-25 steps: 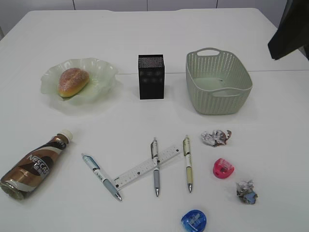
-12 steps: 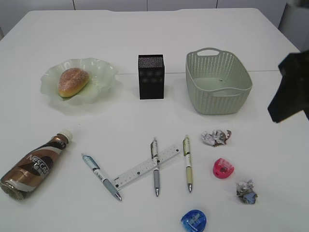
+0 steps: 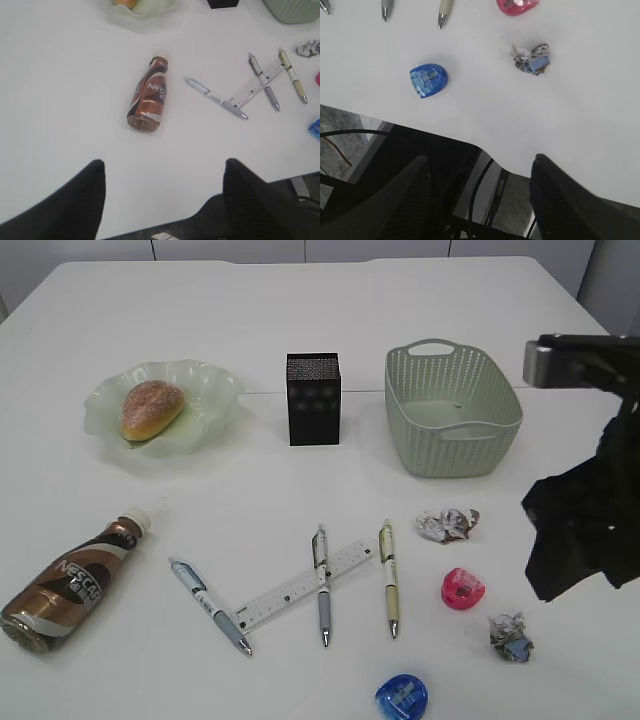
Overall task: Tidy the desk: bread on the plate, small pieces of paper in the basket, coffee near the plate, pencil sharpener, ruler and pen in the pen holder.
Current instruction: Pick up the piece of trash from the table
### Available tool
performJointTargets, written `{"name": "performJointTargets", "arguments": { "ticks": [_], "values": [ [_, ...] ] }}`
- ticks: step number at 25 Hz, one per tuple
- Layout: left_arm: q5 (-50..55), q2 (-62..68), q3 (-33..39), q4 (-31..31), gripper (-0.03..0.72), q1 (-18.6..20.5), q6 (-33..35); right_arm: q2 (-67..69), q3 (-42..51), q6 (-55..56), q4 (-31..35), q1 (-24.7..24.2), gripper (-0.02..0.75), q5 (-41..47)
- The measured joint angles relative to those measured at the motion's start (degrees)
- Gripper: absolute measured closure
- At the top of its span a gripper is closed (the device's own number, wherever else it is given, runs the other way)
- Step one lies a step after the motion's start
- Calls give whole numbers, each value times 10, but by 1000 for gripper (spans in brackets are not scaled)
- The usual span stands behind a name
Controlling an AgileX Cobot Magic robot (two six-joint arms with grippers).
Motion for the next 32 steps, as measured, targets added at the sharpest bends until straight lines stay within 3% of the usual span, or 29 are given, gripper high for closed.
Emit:
{"name": "performJointTargets", "arguments": {
  "ticks": [16, 26, 32],
  "values": [
    [0, 0, 0, -21, 157, 0, 0, 189, 0, 10, -50, 16, 211, -67],
    [0, 0, 0, -23, 157, 0, 0, 258, 0, 11, -113, 16, 211, -110],
    [0, 0, 0, -23, 157, 0, 0, 281, 0, 12, -117, 16, 211, -143]
  ]
}}
